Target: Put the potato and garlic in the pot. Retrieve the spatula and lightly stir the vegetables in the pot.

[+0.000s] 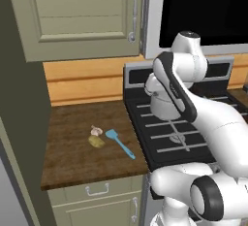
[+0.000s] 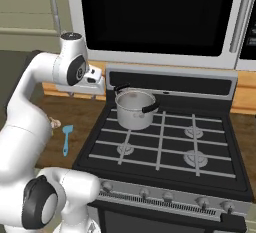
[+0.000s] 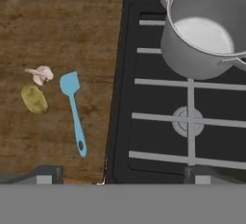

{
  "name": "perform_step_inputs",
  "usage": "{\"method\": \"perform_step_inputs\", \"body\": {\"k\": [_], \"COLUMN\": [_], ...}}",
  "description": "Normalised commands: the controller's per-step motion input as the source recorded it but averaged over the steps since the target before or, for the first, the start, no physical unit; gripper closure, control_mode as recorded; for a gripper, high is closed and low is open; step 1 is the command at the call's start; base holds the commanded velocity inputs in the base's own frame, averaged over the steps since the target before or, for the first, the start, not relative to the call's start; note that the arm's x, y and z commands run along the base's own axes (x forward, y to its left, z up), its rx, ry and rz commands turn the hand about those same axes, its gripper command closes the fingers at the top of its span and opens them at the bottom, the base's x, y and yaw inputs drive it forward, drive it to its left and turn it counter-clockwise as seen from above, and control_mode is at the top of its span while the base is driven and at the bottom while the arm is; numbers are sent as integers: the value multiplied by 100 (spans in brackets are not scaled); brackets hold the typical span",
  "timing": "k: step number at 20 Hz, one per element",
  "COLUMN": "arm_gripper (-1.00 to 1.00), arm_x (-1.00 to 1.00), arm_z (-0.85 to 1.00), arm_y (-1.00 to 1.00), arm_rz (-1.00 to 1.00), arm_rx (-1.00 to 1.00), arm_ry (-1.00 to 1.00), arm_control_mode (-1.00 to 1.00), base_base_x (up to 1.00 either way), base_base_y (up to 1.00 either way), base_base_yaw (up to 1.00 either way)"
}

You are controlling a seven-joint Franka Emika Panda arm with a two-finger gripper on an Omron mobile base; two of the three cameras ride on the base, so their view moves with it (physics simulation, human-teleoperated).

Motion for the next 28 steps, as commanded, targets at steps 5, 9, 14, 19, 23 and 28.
{"method": "perform_step_inputs", "body": {"k": [5,9,14,19,23,28], "arm_gripper": [-100,-100,-100,-100,-100,-100], "arm_x": [-36,-2,6,4,16,49], "arm_z": [-16,-38,-53,-60,-61,-53], "arm_y": [78,100,100,91,61,36], "arm_rz": [8,12,10,6,3,0], "arm_rx": [-3,-6,-10,-10,-5,-2], "arm_ry": [-4,0,6,9,12,8], "arm_control_mode": [-100,-100,-100,-100,-100,-100], "base_base_x": [0,0,0,0,0,0], "base_base_y": [0,0,0,0,0,0], "base_base_yaw": [0,0,0,0,0,0]}}
